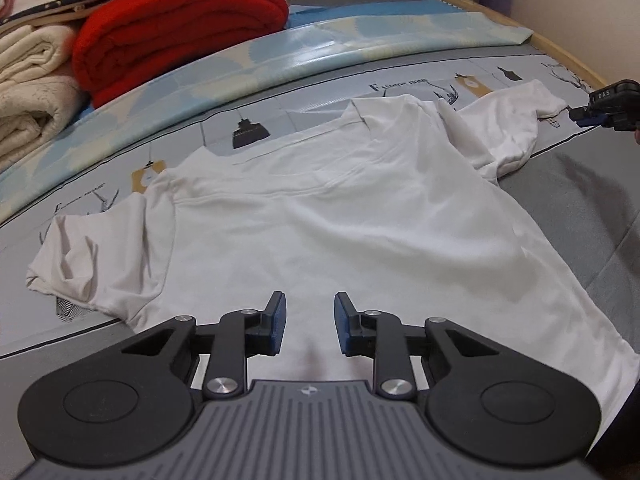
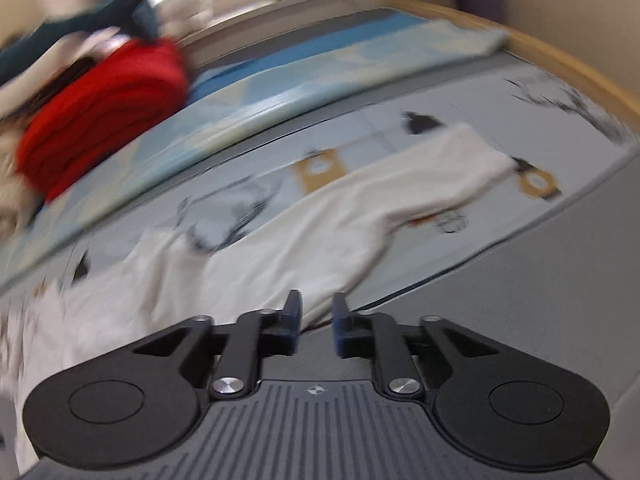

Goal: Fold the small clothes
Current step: 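Grasp the sleeve cuff with the right gripper and lift it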

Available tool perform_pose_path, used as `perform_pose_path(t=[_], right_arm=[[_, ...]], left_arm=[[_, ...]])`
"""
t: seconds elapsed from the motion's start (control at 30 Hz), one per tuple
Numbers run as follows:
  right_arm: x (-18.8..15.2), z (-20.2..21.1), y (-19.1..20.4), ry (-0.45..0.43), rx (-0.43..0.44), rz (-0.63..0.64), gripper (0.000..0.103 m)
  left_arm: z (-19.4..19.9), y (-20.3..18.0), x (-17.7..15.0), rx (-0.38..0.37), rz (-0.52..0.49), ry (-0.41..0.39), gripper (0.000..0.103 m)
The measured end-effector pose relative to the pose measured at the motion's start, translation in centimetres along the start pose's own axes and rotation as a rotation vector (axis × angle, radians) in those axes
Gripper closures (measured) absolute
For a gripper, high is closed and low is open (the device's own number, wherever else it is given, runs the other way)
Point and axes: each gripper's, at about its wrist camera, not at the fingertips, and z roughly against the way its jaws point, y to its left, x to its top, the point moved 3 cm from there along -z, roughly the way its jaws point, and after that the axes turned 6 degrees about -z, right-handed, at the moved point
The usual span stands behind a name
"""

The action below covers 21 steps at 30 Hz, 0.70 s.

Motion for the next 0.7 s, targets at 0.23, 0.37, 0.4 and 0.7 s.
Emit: perform_pose_path(t=[0.23,0.37,0.4,0.7], right_arm=[[2.4,-2.5,-7.3,-0.1,-0.034,-0.304,0.084],[3.2,-4.7,-9.7,-0.132,0.0,-0.424,0.084],[3.4,-5.2,-10.2,-0.143,0.004,-0.443,0.083],[5.7,-10.9,-15.7,-0.196,0.004,-0.679,0.066]], left_arm=[[-1.8,-1.0,1.4,-0.002,-0.016,0.012,0.073],[-2.7,-1.2,1.6,-0.004,-0.031,0.021,0.072],[-2.9,-1.1,1.6,-0.004,-0.031,0.023,0.072],[-4.8,0.1,1.4,0.018,-0.02,0.063,0.072]])
